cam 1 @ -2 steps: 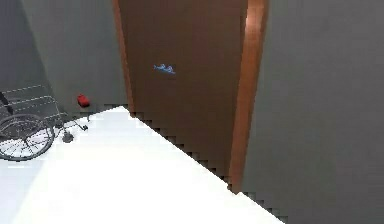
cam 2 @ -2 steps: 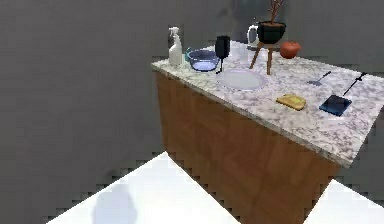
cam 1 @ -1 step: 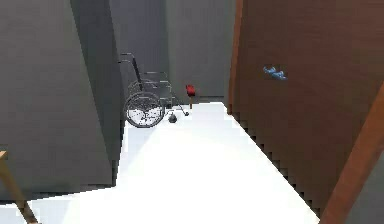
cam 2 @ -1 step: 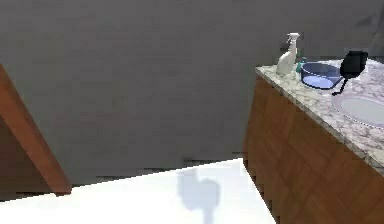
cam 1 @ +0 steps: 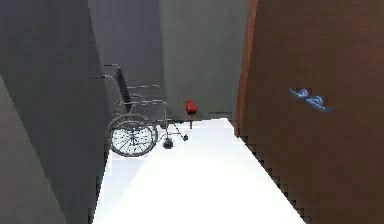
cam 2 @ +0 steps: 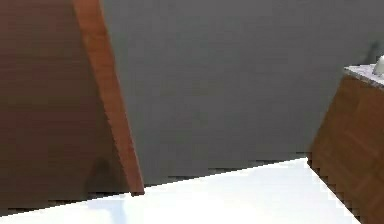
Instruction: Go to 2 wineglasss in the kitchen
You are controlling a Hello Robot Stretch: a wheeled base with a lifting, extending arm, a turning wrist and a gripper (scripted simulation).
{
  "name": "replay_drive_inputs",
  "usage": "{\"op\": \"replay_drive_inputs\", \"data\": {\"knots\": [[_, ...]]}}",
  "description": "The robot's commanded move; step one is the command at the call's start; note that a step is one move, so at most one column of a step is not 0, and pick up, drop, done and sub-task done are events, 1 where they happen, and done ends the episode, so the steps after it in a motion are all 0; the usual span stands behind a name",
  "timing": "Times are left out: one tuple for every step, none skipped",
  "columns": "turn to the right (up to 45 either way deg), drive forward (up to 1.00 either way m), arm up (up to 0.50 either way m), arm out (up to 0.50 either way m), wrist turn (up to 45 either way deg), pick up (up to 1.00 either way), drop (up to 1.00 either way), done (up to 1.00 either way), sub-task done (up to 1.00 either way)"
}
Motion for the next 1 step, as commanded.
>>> {"op": "replay_drive_inputs", "data": {"knots": [[-45.0,0.0,0.0,0.0,0.0,0.0,0.0,0.0,0.0]]}}
